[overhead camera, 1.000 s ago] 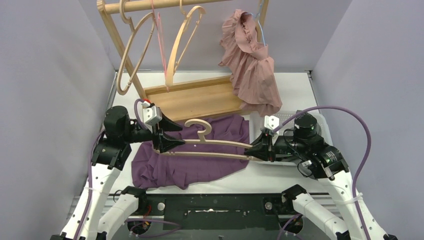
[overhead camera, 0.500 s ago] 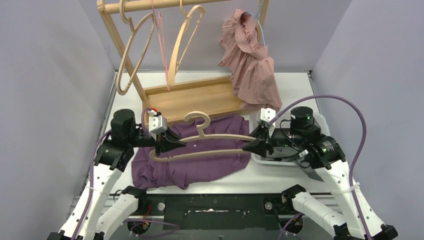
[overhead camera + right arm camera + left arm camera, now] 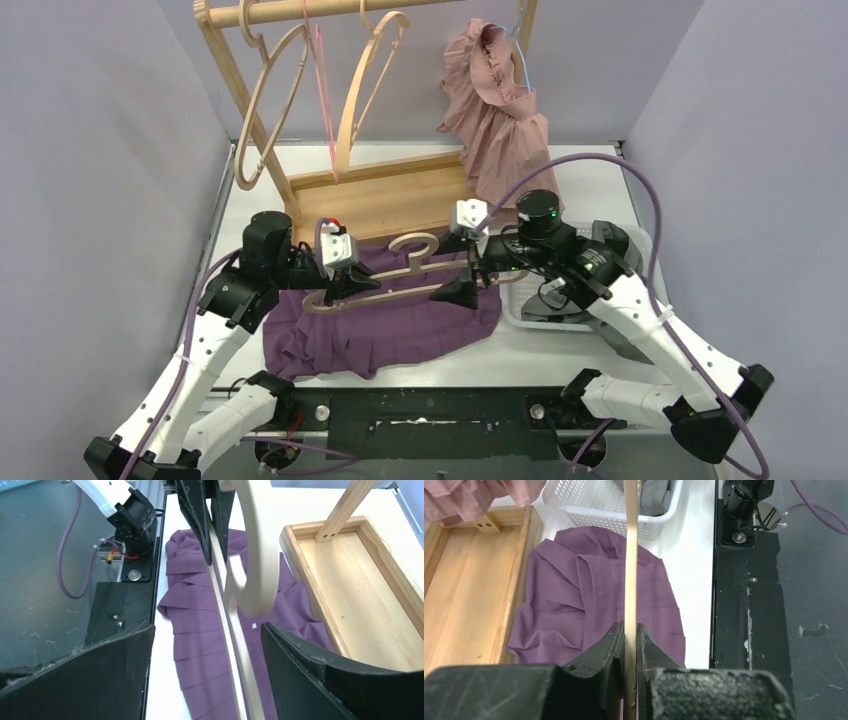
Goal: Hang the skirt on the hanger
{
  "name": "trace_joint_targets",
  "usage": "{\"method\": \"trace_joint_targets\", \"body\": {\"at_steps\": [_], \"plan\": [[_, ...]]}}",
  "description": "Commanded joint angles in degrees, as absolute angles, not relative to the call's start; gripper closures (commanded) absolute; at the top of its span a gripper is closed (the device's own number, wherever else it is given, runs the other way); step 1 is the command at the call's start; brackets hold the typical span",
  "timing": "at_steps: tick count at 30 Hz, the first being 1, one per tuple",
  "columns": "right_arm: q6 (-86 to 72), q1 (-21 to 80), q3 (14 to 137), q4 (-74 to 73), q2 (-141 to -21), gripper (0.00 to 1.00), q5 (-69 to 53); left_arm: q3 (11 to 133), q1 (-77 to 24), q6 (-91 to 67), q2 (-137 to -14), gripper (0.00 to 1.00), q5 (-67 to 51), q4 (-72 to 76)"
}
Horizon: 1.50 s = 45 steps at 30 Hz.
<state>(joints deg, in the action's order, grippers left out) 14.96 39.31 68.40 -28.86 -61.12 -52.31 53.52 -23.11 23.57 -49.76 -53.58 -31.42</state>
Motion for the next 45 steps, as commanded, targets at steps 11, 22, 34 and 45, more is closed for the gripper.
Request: {"method": "trace_joint_targets", "body": {"at_steps": [11,22,34,45], "plan": [[9.8,46.5,64.1,-5.8,-68.7,0.59,-44.7,55.7,-24.0,23.9,-49.4,1.0,-56.9,-30.5],[11.9,44.9,56.2,-6.8,-60.5,1.0,-32.8,48.3,-23.9,-6.3,-39.8,0.66,-25.8,-19.8],[0.5,35.6,53.8,-13.0,-59.6,1.0,-25.6,42.0,-23.3,-49.5,-44.6,0.55,3.6,-31.4],[-1.7,34.1,54.6,-23.7,-64.0,1.0,-32.8,39.6,-18.1,-62.7,-68.7,0.53,4.5,-33.0]]}}
